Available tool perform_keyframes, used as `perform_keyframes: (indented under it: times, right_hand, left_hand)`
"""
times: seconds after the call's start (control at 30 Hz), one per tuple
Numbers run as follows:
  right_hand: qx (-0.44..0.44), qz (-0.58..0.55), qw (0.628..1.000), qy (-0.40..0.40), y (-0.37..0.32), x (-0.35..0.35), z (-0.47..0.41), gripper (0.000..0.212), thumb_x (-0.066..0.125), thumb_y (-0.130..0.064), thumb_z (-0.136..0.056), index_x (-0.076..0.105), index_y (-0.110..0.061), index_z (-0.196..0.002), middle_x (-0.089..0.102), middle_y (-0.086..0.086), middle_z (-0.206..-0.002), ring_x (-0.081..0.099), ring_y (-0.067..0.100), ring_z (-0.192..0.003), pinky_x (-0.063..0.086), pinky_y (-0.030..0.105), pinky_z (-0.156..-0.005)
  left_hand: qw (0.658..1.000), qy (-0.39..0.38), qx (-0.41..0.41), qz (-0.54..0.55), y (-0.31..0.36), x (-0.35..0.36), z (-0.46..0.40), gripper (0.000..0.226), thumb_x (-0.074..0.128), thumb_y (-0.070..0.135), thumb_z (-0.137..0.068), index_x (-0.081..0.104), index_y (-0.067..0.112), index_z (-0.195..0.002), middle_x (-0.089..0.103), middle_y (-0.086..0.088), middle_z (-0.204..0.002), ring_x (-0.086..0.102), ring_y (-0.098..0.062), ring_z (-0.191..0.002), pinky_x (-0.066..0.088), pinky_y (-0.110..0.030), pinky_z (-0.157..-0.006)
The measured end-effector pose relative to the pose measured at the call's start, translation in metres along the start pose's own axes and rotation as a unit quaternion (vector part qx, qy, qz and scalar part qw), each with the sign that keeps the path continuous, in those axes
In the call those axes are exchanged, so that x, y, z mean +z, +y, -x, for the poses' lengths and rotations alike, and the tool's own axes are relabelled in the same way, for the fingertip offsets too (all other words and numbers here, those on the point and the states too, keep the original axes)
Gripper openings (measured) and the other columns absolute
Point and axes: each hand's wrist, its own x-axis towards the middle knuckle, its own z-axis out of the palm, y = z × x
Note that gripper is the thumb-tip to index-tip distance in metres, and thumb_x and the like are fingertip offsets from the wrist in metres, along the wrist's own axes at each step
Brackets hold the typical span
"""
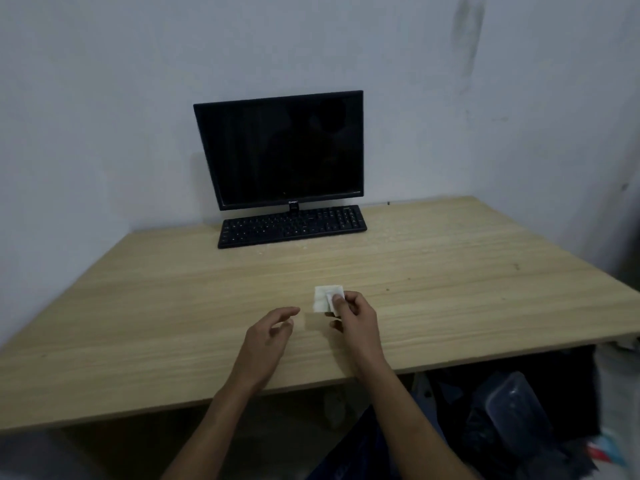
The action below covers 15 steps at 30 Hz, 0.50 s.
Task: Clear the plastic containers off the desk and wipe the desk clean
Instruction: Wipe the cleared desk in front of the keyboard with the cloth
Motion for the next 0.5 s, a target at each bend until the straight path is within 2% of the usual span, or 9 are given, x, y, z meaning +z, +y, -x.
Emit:
perform_keyframes:
  times: [0.13,0.27,0.4,0.5]
  right_hand:
    - [-0.007,-0.035,0.999,0.018,-0.010,-0.036,0.006,0.015,0.055,-0.029,-0.096,0.064,-0.018,-0.101,0.068,-0.001,-0.101,0.066,0.014,-0.093,0.054,0.026,-0.073]
    - [-0.021,-0.054,0.995,0.077,-0.022,-0.086,0.012,0.014,0.055,-0.025,-0.096,0.065,-0.016,-0.099,0.070,-0.003,-0.092,0.066,0.012,-0.082,0.051,0.026,-0.068]
    - [-0.029,-0.061,0.989,0.135,-0.022,-0.137,0.020,0.014,0.054,-0.022,-0.096,0.065,-0.013,-0.098,0.068,-0.002,-0.086,0.063,0.010,-0.074,0.049,0.026,-0.066]
    - [-0.028,-0.065,0.982,0.174,-0.011,-0.178,0.031,0.013,0.055,-0.021,-0.096,0.065,-0.015,-0.092,0.068,-0.004,-0.081,0.062,0.012,-0.072,0.048,0.028,-0.065]
  left_hand:
    - [0.999,-0.032,0.033,0.011,0.026,0.022,-0.004,0.029,0.047,0.022,-0.099,0.058,0.040,-0.120,0.053,0.021,-0.124,0.048,0.010,-0.108,0.038,-0.008,-0.083]
    - [0.993,-0.066,0.098,0.007,0.059,0.060,-0.007,0.032,0.048,0.018,-0.099,0.056,0.044,-0.116,0.055,0.027,-0.119,0.047,0.014,-0.113,0.038,-0.004,-0.088]
    - [0.983,-0.113,0.140,0.023,0.088,0.102,-0.008,0.032,0.049,0.017,-0.099,0.057,0.044,-0.116,0.057,0.024,-0.121,0.049,0.011,-0.115,0.040,-0.010,-0.095]
    - [0.972,-0.147,0.179,0.032,0.104,0.138,-0.007,0.030,0.051,0.017,-0.098,0.061,0.039,-0.115,0.061,0.018,-0.120,0.053,0.005,-0.114,0.044,-0.021,-0.098]
